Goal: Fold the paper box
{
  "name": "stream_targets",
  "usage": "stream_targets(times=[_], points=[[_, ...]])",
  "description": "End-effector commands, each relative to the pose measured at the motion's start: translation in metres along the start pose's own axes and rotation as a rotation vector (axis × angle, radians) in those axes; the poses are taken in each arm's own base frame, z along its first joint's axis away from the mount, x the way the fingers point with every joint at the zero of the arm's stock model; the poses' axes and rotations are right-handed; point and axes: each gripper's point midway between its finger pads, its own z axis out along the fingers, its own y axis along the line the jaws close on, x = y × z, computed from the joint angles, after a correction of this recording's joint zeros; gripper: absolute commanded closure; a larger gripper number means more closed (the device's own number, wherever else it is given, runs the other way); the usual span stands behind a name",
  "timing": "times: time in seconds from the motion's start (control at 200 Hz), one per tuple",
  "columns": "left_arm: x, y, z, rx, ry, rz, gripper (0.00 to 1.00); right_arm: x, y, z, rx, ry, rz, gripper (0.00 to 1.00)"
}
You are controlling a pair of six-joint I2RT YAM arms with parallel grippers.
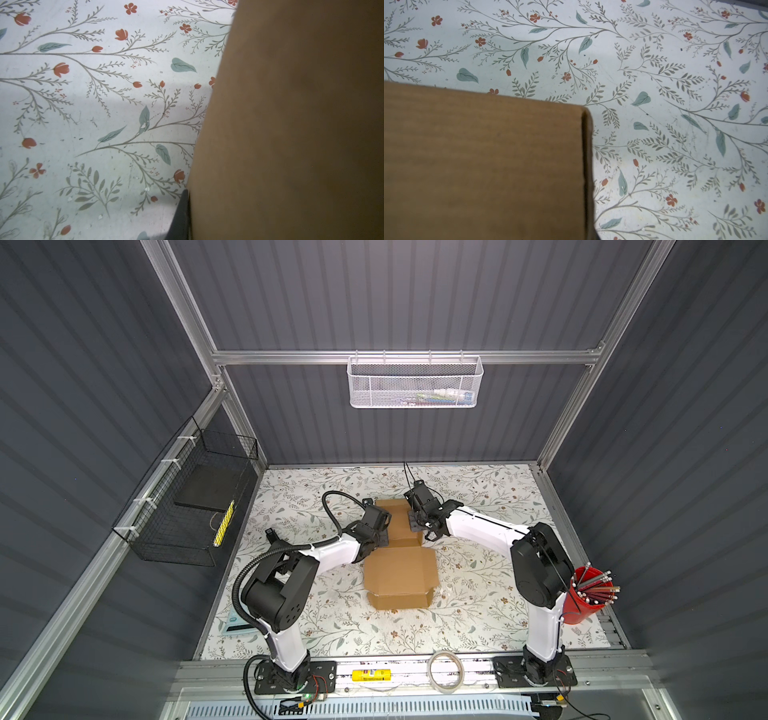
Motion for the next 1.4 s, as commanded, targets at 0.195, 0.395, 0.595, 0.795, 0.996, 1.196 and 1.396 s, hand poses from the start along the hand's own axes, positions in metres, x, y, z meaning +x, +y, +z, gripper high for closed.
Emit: stream_targets(times=[0.195, 0.395, 0.595, 0.795, 0.996, 1.196, 1.396], points=[[0.013, 0.011, 0.002, -0.063, 0.063, 0.079, 0.73, 0.010, 0.003, 0.001, -0.009, 0.053, -0.039, 0.90], [0.006, 0.008, -0.001, -0.047, 0.043, 0.078, 0.65, 0.010, 0.005, 0.000, -0.022, 0.059, -0.038, 0.90], [-0.002, 0.003, -0.007, -0.025, 0.026, 0.088, 0.58, 0.011, 0.008, -0.003, -0.042, 0.078, -0.043, 0.90], [-0.008, -0.007, -0.013, 0.033, 0.009, 0.095, 0.55, 0.014, 0.010, -0.005, -0.054, 0.110, -0.048, 0.90], [-0.018, -0.018, -0.025, 0.093, -0.013, 0.108, 0.54, 0.019, 0.012, -0.005, -0.069, 0.155, -0.056, 0.89], [-0.027, -0.023, -0.038, 0.124, -0.039, 0.117, 0.52, 0.023, 0.011, -0.003, -0.069, 0.177, -0.061, 0.89], [-0.034, -0.025, -0.053, 0.146, -0.068, 0.120, 0.51, 0.029, 0.012, 0.001, -0.076, 0.206, -0.063, 0.89]])
